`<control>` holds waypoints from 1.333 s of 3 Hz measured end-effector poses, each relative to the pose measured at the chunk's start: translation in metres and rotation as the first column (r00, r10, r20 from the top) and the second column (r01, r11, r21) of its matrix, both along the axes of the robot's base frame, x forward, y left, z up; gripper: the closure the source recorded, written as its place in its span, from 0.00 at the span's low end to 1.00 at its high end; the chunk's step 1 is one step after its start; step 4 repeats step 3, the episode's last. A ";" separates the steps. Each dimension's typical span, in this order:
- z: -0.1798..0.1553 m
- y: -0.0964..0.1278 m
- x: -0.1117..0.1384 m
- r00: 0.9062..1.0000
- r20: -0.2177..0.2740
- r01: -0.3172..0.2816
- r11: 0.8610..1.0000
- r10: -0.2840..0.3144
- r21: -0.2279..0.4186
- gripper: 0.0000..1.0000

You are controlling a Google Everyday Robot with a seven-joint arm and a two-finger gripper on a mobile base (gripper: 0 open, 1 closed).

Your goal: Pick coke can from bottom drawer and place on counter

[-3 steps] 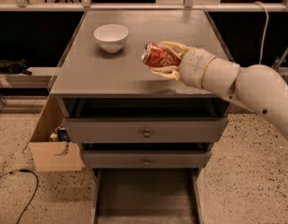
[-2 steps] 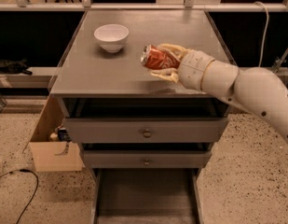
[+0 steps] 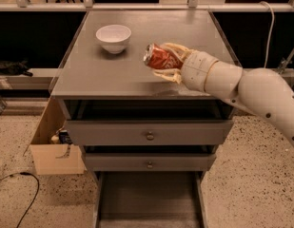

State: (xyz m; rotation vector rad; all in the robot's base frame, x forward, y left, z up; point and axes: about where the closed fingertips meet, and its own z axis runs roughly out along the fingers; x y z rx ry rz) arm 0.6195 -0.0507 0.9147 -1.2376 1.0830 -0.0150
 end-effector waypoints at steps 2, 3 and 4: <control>0.000 0.000 0.000 1.000 0.000 0.000 1.000 0.000 0.000 0.00; 0.000 0.000 0.000 1.000 0.000 0.000 1.000 0.000 0.000 0.00; 0.000 0.000 0.000 1.000 0.000 0.000 1.000 0.000 0.000 0.00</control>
Offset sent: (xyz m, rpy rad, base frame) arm 0.0000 0.0000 0.0000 0.0000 0.0000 0.0000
